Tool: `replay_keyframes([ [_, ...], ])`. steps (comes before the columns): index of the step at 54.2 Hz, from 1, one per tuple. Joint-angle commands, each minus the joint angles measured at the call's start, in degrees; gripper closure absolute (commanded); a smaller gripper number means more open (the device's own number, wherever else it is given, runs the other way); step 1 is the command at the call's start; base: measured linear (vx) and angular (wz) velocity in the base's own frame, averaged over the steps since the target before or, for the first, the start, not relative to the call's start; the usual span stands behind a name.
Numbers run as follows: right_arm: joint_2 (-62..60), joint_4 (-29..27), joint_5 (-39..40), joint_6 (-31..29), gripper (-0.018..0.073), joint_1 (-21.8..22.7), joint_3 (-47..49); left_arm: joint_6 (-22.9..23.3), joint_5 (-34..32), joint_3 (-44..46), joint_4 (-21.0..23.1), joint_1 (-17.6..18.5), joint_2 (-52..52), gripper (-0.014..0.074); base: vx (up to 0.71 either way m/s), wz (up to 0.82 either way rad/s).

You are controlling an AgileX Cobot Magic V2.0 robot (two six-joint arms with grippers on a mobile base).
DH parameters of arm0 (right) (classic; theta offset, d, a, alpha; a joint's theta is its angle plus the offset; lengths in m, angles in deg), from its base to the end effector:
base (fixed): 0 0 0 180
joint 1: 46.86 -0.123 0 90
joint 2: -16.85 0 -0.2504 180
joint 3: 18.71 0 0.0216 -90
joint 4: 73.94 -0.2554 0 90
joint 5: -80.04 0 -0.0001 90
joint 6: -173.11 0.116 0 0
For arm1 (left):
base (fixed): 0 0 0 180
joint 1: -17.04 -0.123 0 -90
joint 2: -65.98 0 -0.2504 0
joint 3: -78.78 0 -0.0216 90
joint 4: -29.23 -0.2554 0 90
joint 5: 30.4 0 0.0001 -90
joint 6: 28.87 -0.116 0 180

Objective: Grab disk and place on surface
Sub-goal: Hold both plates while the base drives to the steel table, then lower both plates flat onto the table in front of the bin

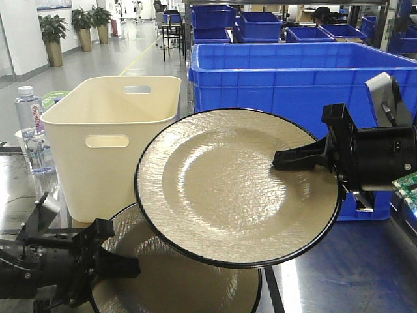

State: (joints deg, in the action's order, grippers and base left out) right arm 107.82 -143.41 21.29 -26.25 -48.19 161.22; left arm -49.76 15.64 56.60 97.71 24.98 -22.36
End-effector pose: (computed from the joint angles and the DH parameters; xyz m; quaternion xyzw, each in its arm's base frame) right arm 0.3172 0.1003 0.3544 0.0134 0.8090 0.5070 0.2973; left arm 0.2905 -0.1190 0.2471 -0.0892 0.8587 -0.4539 0.2205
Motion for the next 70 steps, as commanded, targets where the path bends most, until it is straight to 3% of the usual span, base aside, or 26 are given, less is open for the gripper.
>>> replay_keyframes([
  [1, -2.2, -7.4, 1.1, 0.0, 0.0567, 0.3, 2.4, 0.6, -0.2, 1.8, 6.3, 0.2, 2.3, 0.0595, 0.02, -0.04],
  [44, -2.2, -7.3, 2.2, 0.0, 0.0567, 0.3, 2.4, 1.9, -2.6, 1.8, 6.6, 0.2, 2.1, 0.0595, 0.0, 0.0],
  [55, -2.2, -7.3, 4.2, 0.0, 0.0567, 0.3, 2.4, 7.6, -12.1, 1.8, 0.0, 0.2, 2.1, 0.0595, 0.0, 0.0],
  [62, -2.2, -5.7, 4.8, 0.0, 0.0567, 0.3, 2.4, 9.3, -11.7, 1.8, -3.0, 0.2, 1.2, 0.0595, 0.0, 0.0],
  [70, -2.2, -3.3, 6.9, 0.0, 0.0567, 0.1, 2.4, 9.5, -8.5, 1.8, -3.2, 0.2, -3.0, 0.0595, 0.0, 0.0],
])
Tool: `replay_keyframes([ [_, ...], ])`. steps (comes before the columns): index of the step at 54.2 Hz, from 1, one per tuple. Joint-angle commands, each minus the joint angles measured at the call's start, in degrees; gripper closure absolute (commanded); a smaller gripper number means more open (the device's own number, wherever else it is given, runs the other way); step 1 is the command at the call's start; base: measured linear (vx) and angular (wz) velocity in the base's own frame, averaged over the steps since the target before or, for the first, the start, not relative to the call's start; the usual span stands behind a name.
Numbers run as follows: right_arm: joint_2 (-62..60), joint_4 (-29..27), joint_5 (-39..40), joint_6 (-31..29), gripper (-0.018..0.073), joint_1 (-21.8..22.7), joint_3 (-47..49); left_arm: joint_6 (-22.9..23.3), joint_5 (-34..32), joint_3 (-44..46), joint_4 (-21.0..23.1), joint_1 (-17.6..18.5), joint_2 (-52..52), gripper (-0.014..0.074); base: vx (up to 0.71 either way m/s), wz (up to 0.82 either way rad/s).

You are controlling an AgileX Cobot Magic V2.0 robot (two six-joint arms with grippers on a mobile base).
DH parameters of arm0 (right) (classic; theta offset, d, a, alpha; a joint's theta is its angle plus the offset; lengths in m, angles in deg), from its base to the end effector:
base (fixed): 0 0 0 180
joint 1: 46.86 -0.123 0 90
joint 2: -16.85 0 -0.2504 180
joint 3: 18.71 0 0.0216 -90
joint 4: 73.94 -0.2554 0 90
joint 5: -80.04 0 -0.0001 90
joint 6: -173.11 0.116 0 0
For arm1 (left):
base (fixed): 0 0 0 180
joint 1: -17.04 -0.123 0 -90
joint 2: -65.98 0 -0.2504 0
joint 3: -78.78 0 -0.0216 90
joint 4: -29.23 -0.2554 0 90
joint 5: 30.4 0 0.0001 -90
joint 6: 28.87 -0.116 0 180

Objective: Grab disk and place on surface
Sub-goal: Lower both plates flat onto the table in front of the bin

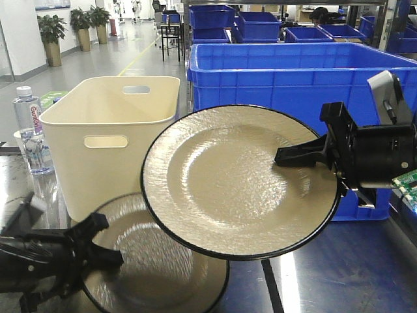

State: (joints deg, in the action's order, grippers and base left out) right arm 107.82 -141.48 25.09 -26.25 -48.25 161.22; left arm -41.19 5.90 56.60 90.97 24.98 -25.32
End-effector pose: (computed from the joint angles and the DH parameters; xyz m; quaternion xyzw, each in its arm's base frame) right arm 0.3236 0.0957 0.3528 0.0262 0.8129 0.4841 0.3227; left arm 0.3098 -0.1044 0.2243 -0.1693 0.8720 -0.3922 0.2389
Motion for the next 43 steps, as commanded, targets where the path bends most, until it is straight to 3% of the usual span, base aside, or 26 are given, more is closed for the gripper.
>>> replay_keyframes([
  [1, -2.2, -5.1, 3.2, 0.0, 0.0567, 0.2, 2.4, 0.9, 1.8, 1.8, 3.6, 0.2, -0.8, 0.0594, 0.0, 0.0],
  [12, -2.2, -4.7, 3.3, 0.0, 0.0567, 0.2, 2.4, 0.9, 3.0, 1.8, 3.4, 0.2, -5.4, 0.0566, 0.0, 0.0],
  [21, -2.0, -4.6, 3.3, 0.0, 0.0567, 0.2, 2.4, 0.8, 3.6, 1.8, 0.2, 0.2, -6.4, 0.0473, 0.0, 0.0],
  [43, -1.9, -1.3, 3.1, -0.2, 0.0567, 0.2, 2.4, 0.8, 7.6, 2.0, -17.2, 0.0, -2.0, -0.0011, 0.0, 0.0],
])
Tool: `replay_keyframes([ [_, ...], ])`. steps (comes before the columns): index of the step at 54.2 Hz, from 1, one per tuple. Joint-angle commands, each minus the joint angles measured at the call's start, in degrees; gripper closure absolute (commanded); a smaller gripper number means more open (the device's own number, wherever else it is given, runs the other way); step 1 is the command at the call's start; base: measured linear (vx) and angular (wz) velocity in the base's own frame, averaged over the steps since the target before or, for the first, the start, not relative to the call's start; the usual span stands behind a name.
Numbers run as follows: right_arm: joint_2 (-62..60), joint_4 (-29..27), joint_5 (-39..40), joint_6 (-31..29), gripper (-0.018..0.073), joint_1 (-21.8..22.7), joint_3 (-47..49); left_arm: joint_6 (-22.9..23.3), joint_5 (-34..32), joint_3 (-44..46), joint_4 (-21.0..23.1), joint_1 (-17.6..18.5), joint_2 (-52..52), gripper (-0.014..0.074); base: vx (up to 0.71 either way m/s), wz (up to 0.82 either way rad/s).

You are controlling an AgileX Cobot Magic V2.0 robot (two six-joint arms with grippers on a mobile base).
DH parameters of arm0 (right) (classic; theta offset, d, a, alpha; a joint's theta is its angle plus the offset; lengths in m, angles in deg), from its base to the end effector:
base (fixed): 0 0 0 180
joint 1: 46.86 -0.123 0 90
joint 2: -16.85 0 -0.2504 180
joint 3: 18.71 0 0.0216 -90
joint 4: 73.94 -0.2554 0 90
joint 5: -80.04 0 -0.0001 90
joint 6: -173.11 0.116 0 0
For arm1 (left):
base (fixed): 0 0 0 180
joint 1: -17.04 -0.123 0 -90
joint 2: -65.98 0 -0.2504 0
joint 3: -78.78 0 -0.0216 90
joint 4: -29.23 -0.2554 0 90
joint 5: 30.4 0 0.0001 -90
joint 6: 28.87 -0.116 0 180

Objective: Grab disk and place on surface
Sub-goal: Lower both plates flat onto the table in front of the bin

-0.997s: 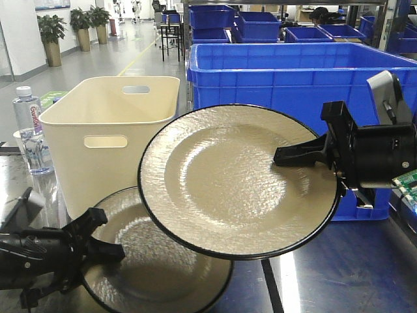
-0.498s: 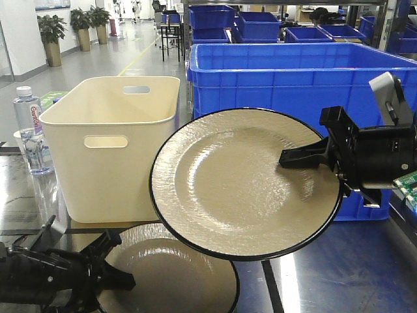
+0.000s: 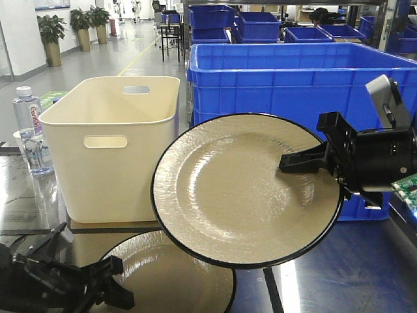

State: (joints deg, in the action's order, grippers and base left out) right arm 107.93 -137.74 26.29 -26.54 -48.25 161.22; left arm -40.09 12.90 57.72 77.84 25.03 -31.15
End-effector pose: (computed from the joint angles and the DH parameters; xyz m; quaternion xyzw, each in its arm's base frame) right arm 0.3260 0.0919 0.3471 0.0188 0.8268 0.4536 0.3322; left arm 0.3045 -0.1031 0.1836 -0.0967 0.9286 -0.3225 0.1557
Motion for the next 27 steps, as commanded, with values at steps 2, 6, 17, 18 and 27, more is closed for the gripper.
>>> replay_keyframes([
  [2, -2.0, -4.6, 1.8, 0.0, 0.0567, 0.2, 2.4, -0.3, 0.5, 0.9, -5.1, 0.0, 5.5, -0.0032, 0.0, 0.0],
  [6, -2.0, -3.6, 1.8, 0.0, 0.0567, 0.2, 2.4, -0.3, -0.1, 0.9, -6.9, 0.0, 9.6, -0.0051, 0.0, 0.0],
  [17, -0.1, -3.7, 2.3, 0.0, 0.0562, 0.2, 2.4, 2.1, -3.8, 0.9, -13.0, 0.0, 23.0, -0.0041, 0.0, 0.0],
  [18, 0.1, -4.0, 2.3, 0.0, 0.0562, 0.2, 2.4, 2.4, -4.1, 0.9, -13.4, 0.0, 23.9, -0.004, 0.0, 0.0],
  [27, 4.4, -5.6, 4.6, -3.2, 0.0555, -5.1, 2.4, 4.7, -8.3, 0.9, -17.7, 0.0, 32.4, 0.0, 0.0, 0.0],
])
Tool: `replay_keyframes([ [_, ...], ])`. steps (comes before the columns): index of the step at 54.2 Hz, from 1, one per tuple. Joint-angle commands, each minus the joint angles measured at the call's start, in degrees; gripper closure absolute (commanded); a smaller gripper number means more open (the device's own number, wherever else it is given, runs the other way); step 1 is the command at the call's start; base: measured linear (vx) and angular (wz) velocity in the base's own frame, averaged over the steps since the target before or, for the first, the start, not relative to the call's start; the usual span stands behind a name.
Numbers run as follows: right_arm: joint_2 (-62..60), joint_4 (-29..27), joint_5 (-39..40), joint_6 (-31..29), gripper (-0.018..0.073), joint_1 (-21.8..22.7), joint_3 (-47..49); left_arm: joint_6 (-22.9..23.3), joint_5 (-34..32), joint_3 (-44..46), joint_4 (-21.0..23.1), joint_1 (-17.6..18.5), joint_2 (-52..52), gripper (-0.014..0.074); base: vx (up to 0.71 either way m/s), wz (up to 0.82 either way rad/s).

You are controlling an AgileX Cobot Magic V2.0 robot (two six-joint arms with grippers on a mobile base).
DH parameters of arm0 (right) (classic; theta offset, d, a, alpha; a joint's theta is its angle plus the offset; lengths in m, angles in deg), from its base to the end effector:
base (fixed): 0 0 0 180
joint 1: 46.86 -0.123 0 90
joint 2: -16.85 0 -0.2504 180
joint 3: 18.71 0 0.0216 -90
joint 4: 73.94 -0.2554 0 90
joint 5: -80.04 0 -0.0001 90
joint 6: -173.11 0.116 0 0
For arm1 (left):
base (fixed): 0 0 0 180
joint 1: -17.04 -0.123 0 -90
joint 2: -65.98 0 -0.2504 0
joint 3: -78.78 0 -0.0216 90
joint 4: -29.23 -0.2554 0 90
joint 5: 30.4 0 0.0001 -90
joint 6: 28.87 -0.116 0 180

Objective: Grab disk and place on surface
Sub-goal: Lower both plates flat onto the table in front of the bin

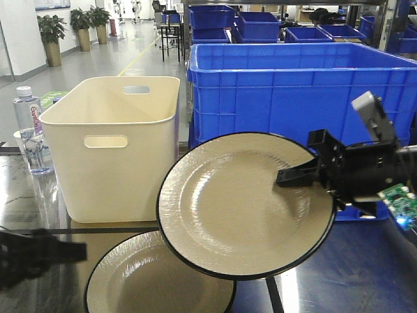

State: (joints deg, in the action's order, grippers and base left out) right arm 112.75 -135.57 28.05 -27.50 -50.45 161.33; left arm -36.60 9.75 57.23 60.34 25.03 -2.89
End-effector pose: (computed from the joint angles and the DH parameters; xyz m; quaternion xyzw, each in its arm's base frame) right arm 0.3428 0.1021 0.3170 0.0141 0.8470 0.4348 0.3055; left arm 0.2456 -0.0735 0.3115 0.0068 0.8825 -0.2437 0.4022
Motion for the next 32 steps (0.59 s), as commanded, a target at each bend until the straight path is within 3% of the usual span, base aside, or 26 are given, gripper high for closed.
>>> replay_keyframes([
  [1, 0.2, -7.8, 3.6, -3.2, 0.0553, -4.0, 2.3, 1.2, -5.5, 1.4, -0.4, 0.0, 4.8, 0.0008, 0.0, 0.0],
  [17, 7.8, -10.2, 12.5, -8.3, 0.0501, -13.7, 2.3, 1.0, -8.7, 1.4, -3.5, 0.0, 8.4, 0.0073, 0.0, 0.0],
  [32, 11.3, -10.6, 14.4, -12.7, 0.0337, -16.6, 2.3, 1.0, -8.7, 1.4, -3.5, 0.0, 8.3, 0.0075, 0.0, 0.0],
])
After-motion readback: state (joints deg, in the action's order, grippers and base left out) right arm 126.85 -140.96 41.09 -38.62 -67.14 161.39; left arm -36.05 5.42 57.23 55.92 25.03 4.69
